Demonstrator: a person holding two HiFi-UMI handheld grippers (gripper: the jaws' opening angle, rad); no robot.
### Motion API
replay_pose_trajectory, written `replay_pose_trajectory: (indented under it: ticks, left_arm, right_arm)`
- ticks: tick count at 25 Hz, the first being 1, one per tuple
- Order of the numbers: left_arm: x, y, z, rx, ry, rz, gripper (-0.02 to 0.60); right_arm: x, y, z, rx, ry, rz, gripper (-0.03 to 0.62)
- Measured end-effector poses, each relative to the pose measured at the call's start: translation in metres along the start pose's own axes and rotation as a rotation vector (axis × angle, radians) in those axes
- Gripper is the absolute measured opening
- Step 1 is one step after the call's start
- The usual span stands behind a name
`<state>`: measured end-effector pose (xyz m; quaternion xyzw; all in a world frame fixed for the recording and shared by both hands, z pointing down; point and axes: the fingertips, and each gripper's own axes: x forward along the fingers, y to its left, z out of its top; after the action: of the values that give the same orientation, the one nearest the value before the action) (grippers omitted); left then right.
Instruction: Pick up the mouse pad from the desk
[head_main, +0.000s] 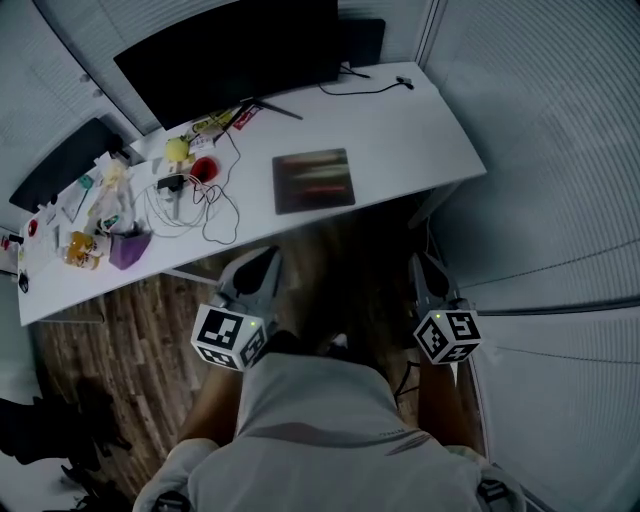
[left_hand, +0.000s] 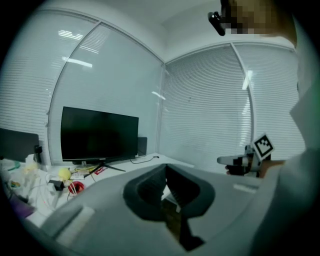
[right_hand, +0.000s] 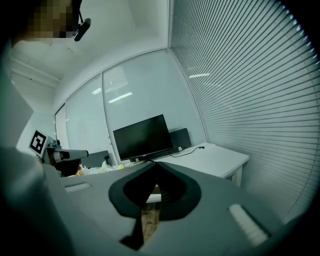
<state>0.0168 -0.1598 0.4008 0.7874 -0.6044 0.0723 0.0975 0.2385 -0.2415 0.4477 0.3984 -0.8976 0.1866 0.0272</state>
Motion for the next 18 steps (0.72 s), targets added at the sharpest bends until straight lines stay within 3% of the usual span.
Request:
replay_pose_trajectory:
  ticks: [10,18]
  left_arm:
    - [0.045,0.035,-0.014,-0.038,0.046,0.027,0.003]
    - [0.094,0.116,-0.001,-0.082,0.043,0.039,0.003]
  right_arm:
    - [0.053,-0.026,-0.010,0.019,0.060,0.001,0.006]
    - [0.143,-0.021,0.019,-0.022,0.083,-0.004,0.006]
